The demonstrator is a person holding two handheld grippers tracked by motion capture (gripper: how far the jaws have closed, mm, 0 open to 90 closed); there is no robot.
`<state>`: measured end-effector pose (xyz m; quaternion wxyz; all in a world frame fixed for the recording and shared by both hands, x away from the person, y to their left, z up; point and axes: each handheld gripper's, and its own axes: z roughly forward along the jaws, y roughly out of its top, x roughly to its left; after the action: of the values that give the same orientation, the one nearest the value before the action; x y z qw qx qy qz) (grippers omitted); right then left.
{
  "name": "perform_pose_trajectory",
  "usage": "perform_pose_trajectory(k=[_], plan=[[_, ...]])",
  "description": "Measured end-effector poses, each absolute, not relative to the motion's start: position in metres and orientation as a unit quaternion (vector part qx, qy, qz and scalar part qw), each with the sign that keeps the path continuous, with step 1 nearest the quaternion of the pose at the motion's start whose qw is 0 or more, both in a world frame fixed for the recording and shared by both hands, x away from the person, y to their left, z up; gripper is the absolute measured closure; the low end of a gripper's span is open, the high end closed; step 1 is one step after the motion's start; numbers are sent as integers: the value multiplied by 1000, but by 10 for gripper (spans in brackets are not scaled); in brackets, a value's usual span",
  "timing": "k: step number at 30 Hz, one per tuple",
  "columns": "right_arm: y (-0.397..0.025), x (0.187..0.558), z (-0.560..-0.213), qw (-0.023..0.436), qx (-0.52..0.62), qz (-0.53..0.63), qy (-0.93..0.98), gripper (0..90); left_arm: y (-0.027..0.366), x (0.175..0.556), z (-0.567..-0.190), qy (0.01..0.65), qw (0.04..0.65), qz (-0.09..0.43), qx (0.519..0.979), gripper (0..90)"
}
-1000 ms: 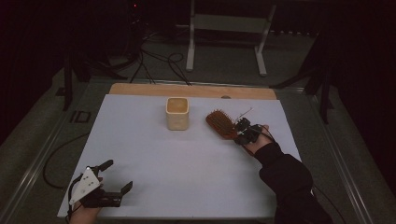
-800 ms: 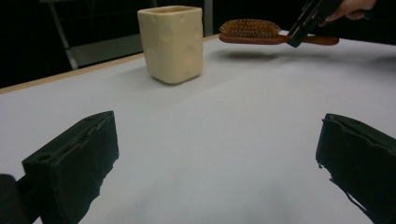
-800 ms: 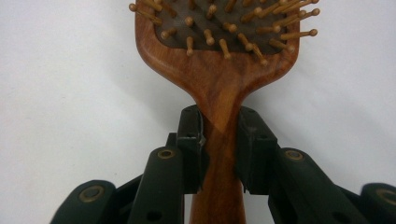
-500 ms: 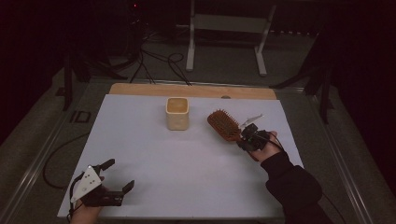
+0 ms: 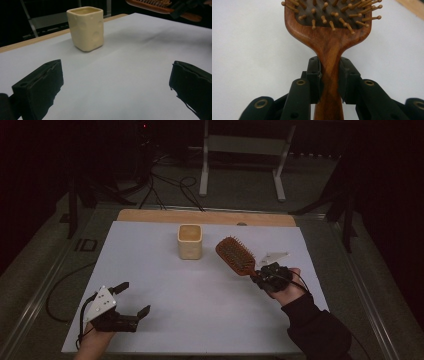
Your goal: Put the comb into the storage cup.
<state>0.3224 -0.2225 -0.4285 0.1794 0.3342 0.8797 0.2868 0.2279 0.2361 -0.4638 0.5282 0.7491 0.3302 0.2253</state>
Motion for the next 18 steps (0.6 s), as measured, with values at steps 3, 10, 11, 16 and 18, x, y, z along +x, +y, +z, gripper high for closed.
perform_pose_trajectory(k=[3,10,11,16,18], plan=[[-221,314,-426,182,327,295,879,733,232,235,-457,338,531,216,746,0],[-213,300,-427,169,314,312,881,733,220,254,-445,362,549,180,731,0],[-211,297,-428,170,312,312,881,733,218,256,-443,364,549,175,731,0],[-205,293,-431,163,302,317,884,733,203,269,-438,381,552,143,728,0],[-204,293,-433,158,298,319,885,733,194,274,-436,380,554,129,729,0]])
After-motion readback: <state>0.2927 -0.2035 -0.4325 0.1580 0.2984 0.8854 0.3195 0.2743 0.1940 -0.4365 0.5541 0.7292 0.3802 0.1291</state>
